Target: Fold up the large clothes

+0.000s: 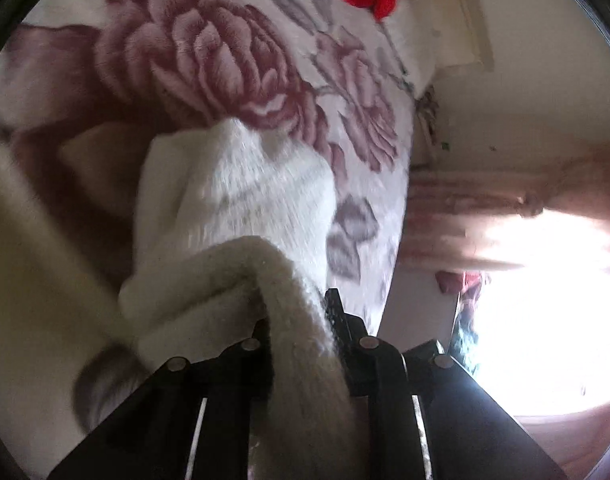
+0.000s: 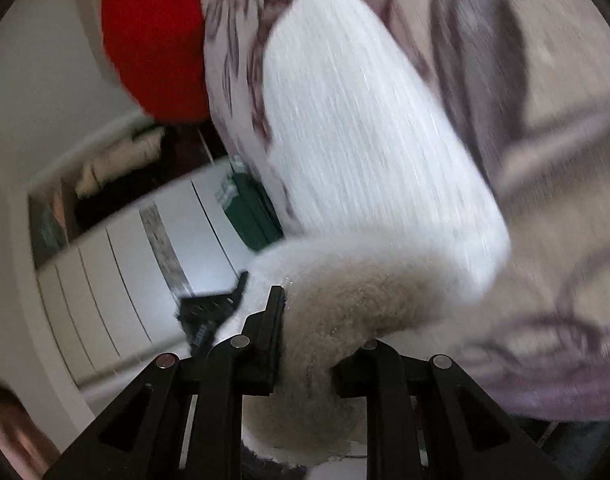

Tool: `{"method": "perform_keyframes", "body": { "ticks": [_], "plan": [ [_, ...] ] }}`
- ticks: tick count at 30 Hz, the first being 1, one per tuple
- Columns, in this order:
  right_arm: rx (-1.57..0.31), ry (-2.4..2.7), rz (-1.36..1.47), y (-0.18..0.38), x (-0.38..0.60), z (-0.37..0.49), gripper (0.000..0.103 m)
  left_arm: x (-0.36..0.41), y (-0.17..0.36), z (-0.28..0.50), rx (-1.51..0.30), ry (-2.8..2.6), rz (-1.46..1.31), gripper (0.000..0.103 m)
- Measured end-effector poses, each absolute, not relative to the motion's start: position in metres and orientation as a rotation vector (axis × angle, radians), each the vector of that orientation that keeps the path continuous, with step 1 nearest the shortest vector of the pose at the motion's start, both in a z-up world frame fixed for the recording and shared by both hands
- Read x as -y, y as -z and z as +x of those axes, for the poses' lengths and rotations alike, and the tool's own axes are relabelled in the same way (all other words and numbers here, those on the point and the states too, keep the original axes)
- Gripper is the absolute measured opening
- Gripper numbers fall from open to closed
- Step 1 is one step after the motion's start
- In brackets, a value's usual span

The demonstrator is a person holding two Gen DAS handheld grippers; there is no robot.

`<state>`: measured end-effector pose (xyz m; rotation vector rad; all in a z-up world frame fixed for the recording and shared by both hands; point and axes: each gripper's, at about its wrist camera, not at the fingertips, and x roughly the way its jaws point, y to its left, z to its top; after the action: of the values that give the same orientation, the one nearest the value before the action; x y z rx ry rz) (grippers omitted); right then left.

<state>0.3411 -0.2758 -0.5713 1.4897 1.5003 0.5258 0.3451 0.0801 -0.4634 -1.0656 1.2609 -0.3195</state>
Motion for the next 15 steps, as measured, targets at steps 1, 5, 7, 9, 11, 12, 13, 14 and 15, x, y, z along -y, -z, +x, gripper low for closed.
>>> {"method": "perform_keyframes", "body": {
  "ticks": [1, 5, 7, 9, 11, 12, 13, 14, 15],
  "plan": [
    [-1.489, -0.492, 1.544, 0.583, 0.278, 0.36, 0.02, -0.082, 0.478, 0.361, -1.28, 0.321, -1.109, 0.014],
    [-1.463, -0.382, 1.746, 0.622, 0.29, 0.401, 0.029, -0.086, 0.515, 0.402, -1.384, 0.309, -1.239, 0.025],
    [-1.448, -0.319, 1.873, 0.637, 0.294, 0.417, 0.039, -0.091, 0.508, 0.41, -1.391, 0.33, -1.265, 0.031],
    [-1.415, -0.329, 1.916, 0.635, 0.293, 0.431, 0.051, -0.098, 0.502, 0.414, -1.382, 0.344, -1.298, 0.04],
    [-1.378, -0.362, 1.924, 0.628, 0.292, 0.441, 0.066, -0.107, 0.495, 0.413, -1.34, 0.354, -1.357, 0.051],
    [-1.337, -0.383, 1.925, 0.62, 0.295, 0.447, 0.074, -0.113, 0.493, 0.413, -1.307, 0.347, -1.382, 0.055],
    [-1.308, -0.4, 1.925, 0.613, 0.296, 0.446, 0.076, -0.119, 0.491, 0.416, -1.261, 0.337, -1.394, 0.057],
    [-1.259, -0.425, 1.916, 0.602, 0.3, 0.446, 0.076, -0.125, 0.486, 0.414, -1.221, 0.329, -1.391, 0.061],
    [-1.234, -0.426, 1.881, 0.595, 0.315, 0.448, 0.076, -0.131, 0.48, 0.412, -1.188, 0.307, -1.366, 0.064]
  ]
}}
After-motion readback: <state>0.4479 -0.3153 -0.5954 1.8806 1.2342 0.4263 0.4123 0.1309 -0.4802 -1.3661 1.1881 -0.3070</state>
